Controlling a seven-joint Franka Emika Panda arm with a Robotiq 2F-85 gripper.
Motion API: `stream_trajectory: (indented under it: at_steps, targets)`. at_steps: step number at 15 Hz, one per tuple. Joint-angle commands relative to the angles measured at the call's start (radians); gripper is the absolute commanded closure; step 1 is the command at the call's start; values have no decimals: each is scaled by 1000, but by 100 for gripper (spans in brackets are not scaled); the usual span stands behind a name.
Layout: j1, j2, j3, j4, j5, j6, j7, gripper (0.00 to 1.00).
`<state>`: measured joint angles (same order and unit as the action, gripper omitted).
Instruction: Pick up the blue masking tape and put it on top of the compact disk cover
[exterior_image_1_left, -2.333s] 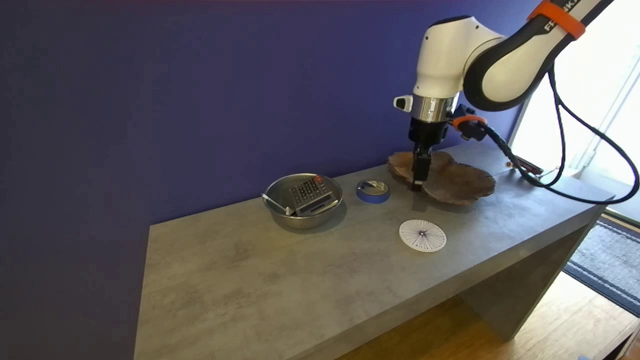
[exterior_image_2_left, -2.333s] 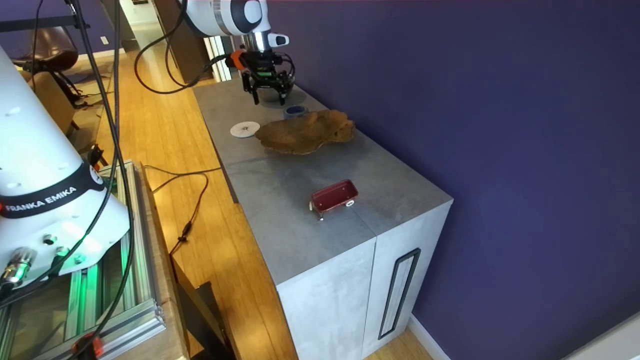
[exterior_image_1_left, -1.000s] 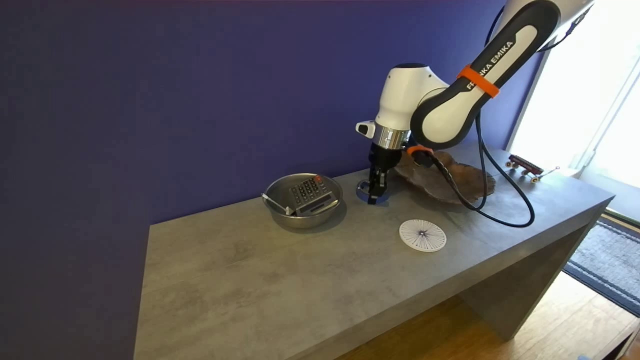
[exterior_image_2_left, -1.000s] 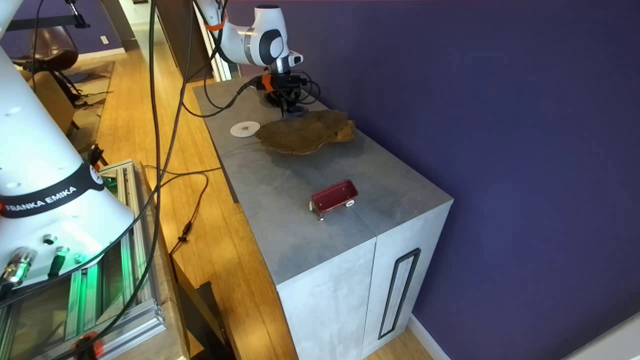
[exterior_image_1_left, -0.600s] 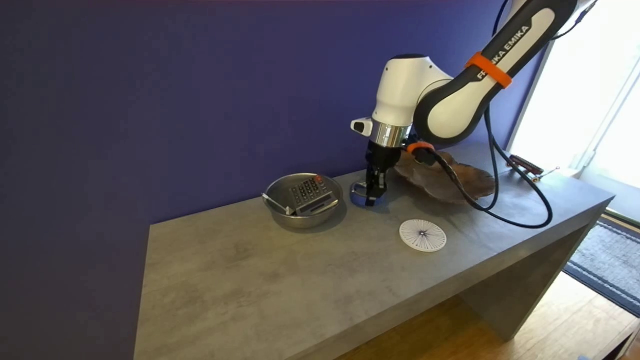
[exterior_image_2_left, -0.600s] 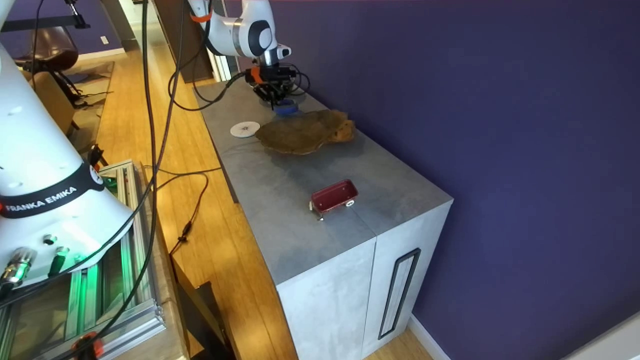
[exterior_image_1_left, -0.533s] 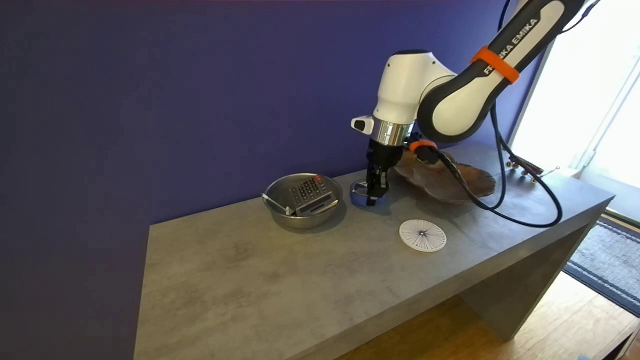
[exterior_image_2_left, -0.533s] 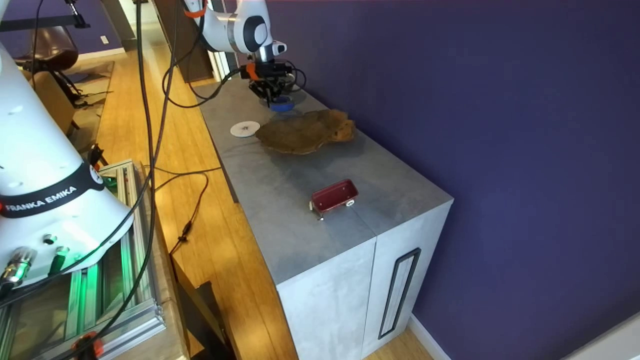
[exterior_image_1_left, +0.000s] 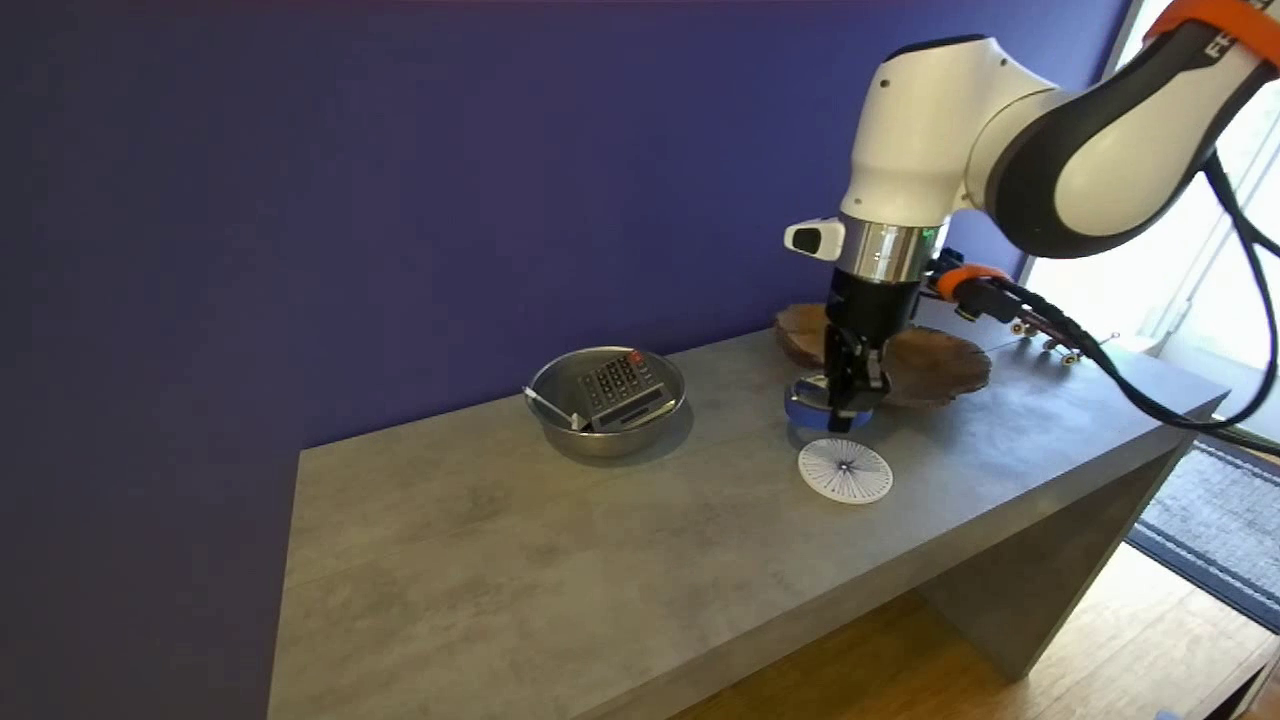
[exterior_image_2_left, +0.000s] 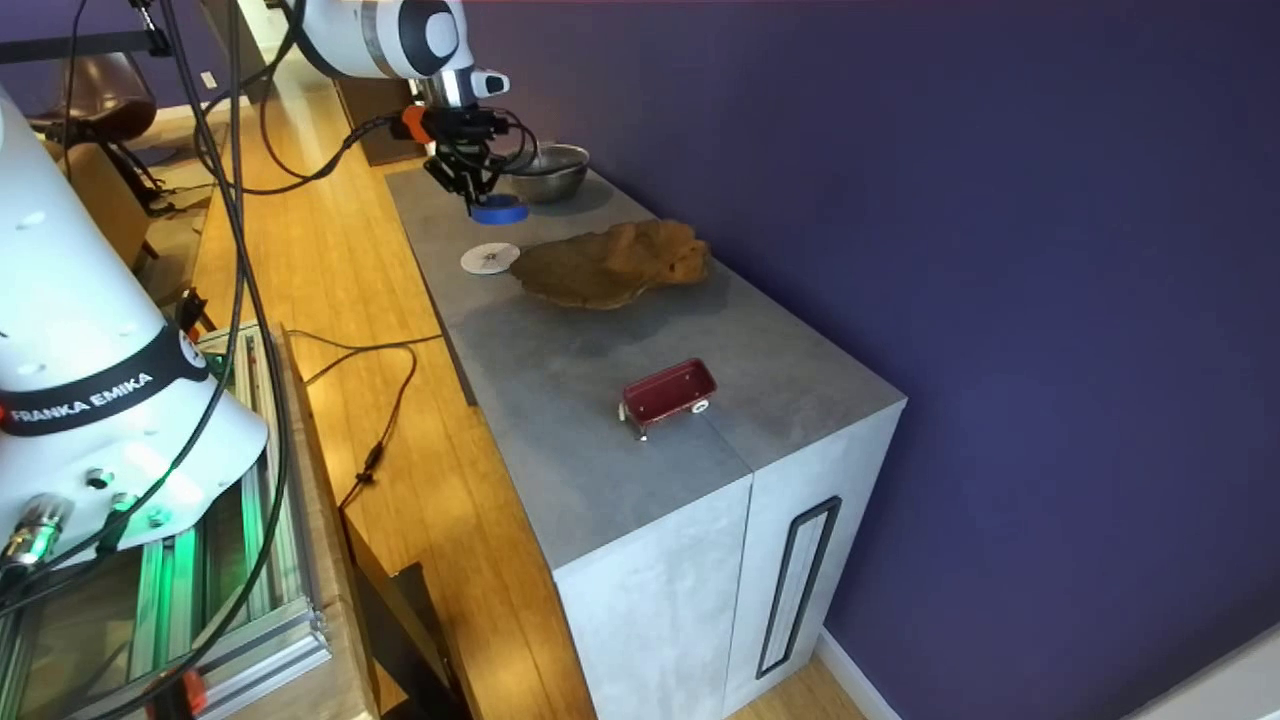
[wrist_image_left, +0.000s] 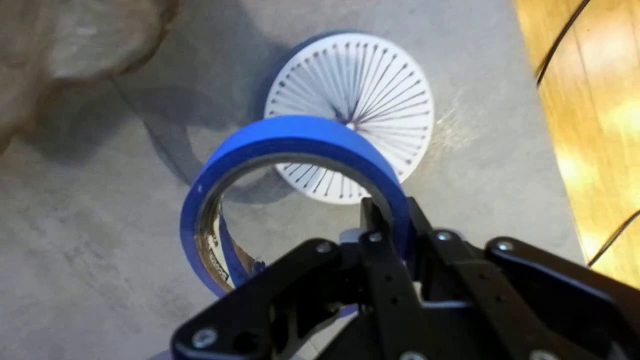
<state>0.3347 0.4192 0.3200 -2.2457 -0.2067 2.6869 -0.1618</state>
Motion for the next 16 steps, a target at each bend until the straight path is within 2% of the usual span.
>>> stream_trajectory:
  at_steps: [1,2,4,5,8,16]
  targets:
    - [-52,-72,88,-139,121,80,-52,97]
    - [-11,-39,38,-76,67,31,-17,88]
    - [-22,-48,65,-111,97,60,-28,88]
    - [-25,-48,68,-114,98,62,-29,97]
    - [18,-33,1,-121,37,92,35,97]
    - [68,44,-48,-84,-15,139,46,97]
